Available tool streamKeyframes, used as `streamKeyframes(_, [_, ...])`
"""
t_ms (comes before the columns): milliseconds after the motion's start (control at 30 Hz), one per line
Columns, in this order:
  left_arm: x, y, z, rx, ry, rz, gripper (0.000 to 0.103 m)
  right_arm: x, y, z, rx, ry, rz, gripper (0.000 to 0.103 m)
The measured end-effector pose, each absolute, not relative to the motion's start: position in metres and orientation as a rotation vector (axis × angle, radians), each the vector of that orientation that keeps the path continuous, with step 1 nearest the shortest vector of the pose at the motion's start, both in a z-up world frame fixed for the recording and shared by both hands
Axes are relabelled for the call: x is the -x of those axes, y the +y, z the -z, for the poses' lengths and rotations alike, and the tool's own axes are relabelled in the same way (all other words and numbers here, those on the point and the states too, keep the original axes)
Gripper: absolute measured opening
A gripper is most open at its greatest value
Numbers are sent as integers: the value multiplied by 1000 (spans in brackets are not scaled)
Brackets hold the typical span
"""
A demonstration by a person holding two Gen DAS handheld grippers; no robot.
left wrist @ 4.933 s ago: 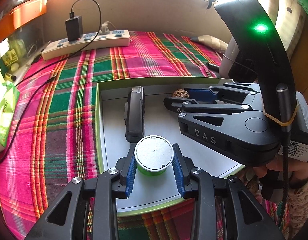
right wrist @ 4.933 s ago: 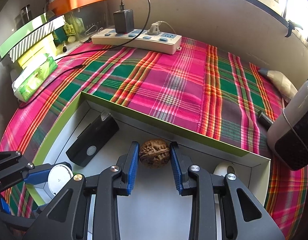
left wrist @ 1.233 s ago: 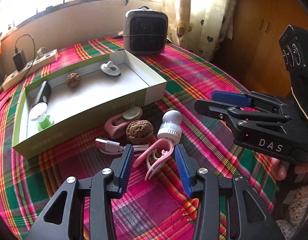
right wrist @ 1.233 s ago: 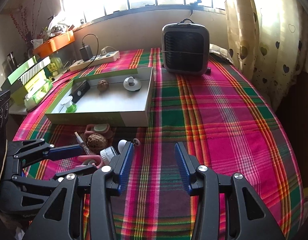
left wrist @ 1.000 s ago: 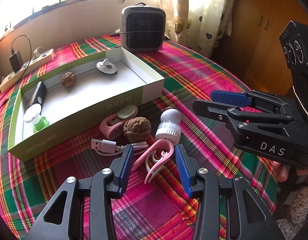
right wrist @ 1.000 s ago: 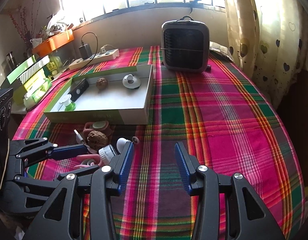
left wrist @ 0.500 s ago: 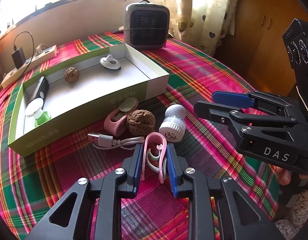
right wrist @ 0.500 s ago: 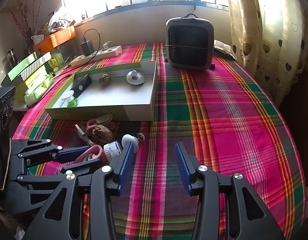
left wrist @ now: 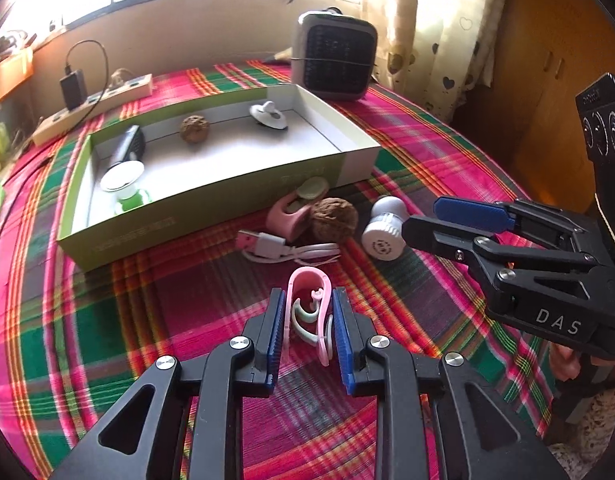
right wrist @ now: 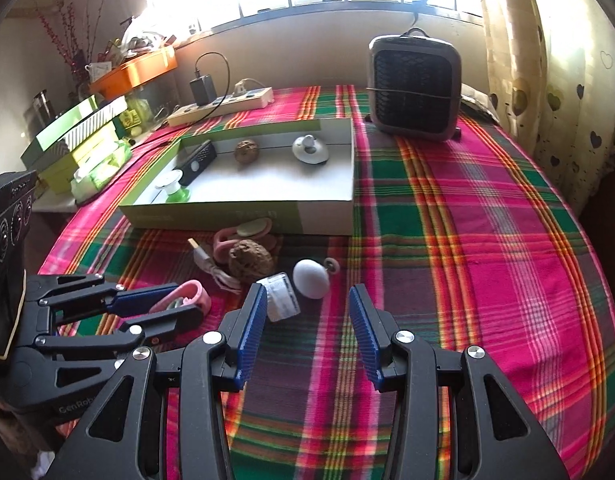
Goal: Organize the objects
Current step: 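Grasp the pink clip with the left tool while the right tool grasps the white round brush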
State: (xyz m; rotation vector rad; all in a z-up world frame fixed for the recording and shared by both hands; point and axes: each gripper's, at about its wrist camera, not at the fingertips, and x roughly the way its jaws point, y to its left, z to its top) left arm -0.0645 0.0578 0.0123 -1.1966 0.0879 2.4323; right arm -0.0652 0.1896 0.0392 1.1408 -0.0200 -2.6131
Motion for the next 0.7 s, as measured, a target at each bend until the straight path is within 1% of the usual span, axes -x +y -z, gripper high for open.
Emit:
streamKeyframes(400, [68,42,-9,1226,57,-2479,22,72,173,-30,-1154,14,2548,44])
streamKeyframes(600, [72,37,-8,1233,36,-2492,22,79,168,-25,-1181,34,2526,34])
streamKeyframes(700, [73,37,-8,1231,37,-2493,22,82,166,-23,-1197,38,2512,34])
